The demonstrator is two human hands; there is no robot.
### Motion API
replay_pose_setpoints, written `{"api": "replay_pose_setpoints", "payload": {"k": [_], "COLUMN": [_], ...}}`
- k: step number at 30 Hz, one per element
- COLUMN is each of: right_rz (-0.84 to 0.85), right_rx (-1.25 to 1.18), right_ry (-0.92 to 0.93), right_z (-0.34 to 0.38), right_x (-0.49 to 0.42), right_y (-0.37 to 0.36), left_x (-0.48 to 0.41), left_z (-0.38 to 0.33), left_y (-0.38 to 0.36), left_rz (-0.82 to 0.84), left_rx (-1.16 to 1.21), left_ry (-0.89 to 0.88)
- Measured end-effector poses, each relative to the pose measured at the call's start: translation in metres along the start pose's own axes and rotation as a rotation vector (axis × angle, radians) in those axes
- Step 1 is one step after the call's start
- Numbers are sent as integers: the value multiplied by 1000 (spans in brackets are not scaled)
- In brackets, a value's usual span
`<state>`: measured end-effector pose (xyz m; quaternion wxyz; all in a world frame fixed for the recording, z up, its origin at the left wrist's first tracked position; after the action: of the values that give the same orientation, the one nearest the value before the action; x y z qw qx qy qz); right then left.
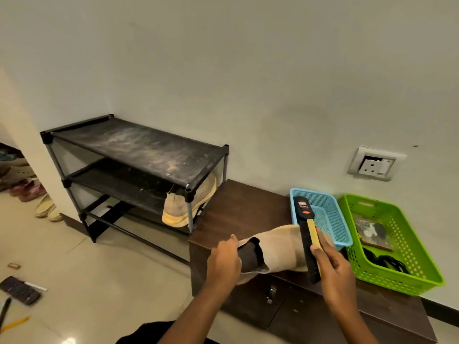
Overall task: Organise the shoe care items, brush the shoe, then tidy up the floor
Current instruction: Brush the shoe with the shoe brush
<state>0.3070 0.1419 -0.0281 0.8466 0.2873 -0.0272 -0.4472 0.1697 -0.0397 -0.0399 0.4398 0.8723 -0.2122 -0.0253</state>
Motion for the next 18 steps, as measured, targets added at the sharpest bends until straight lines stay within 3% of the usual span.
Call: {"api": "replay_pose_setpoints", "payload": {"k": [4, 12, 14, 18], "right_rz": [11, 51, 58, 61], "right_rx": [13, 61, 76, 127], "right_ry": [33, 87, 106, 256], "right_z": [5, 11, 15, 36], "right_x": [2, 0, 1, 6], "right_y": [-9, -21, -22, -16], "left_x": [-3, -1, 3, 3], "left_z": [18, 61, 57, 27], "left_y": [-6, -17, -18, -17], "left_rz": [-38, -210, -268, -280], "left_rx": [68, 248, 239, 179], "left_ry": [-35, 212, 115, -354]}}
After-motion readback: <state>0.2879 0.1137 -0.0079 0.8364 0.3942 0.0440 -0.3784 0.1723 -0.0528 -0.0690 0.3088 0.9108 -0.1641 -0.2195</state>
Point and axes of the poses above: each hand's wrist, its own x-axis away from the middle knuckle, its own y-axis out of the back of the hand, z = x × y, the point moved 4 cm from there along -x, towards the middle knuckle, and after that the axes turned 11 degrees about x, right-handed, at the moved point
